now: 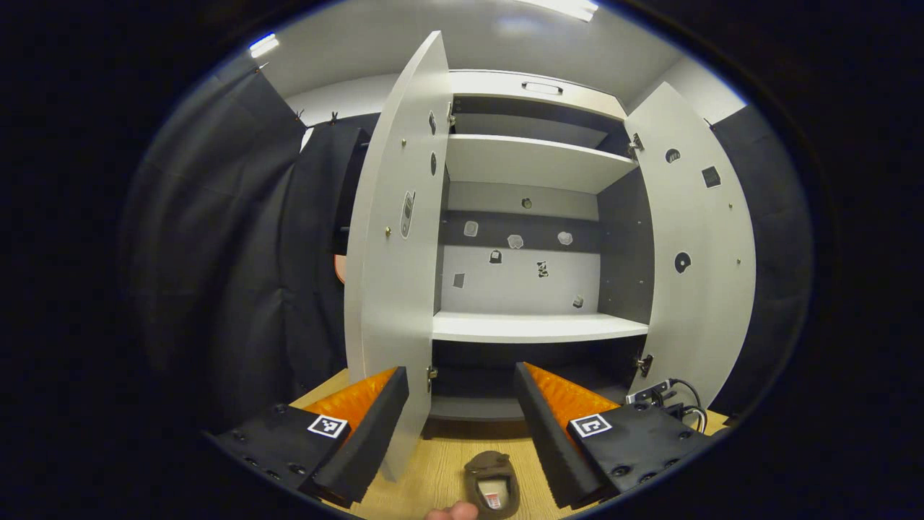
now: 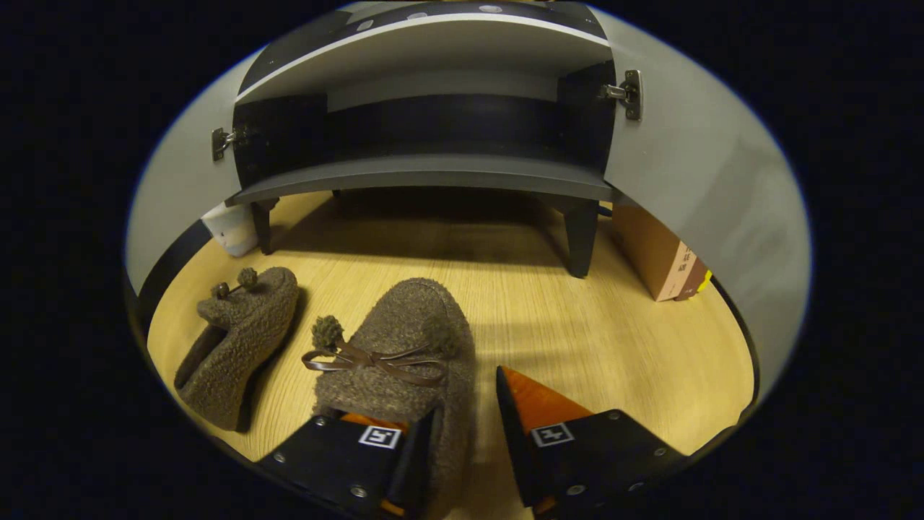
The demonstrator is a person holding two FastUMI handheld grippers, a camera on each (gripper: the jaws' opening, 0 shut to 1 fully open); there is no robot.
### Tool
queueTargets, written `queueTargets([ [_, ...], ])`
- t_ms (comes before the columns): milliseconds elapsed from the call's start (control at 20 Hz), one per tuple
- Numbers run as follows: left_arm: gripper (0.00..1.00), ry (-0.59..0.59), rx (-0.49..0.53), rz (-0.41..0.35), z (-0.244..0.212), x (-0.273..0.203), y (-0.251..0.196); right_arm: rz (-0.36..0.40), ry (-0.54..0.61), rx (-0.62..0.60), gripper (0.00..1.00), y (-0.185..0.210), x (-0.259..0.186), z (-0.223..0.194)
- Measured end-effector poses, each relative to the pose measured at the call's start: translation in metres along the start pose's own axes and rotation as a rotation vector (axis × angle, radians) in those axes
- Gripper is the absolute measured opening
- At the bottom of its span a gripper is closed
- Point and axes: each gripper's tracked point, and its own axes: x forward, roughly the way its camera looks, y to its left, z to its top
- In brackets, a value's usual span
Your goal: Grab one shoe with the right hand and put it into the shoe cabinet, grab the other shoe with the left hand and put it into the shoe cabinet; then close the right door with the right hand and the left door with the left hand.
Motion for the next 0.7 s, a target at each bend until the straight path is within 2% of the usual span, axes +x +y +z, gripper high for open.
queueTargets([
  [50,0.96,-0.002,-0.001,0.003,0.000,-0.001,0.001,0.003,-0.015,-0.011,0.37,0.003,0.000,0.002],
  [250,0.96,-0.003,-0.013,0.002,-0.001,-0.005,0.001,-0.002,-0.039,-0.034,0.12,0.000,-0.005,0.006],
  [500,0.96,-0.004,-0.021,-0.008,-0.003,-0.006,-0.002,0.001,-0.115,-0.024,0.10,-0.001,-0.037,0.025],
  [600,0.99,0.000,-0.027,-0.016,-0.005,-0.006,-0.005,0.006,-0.176,-0.010,0.10,0.003,-0.065,0.045],
  [700,0.96,0.007,-0.036,-0.026,-0.008,-0.005,-0.009,0.024,-0.251,0.017,0.10,0.009,-0.101,0.072],
])
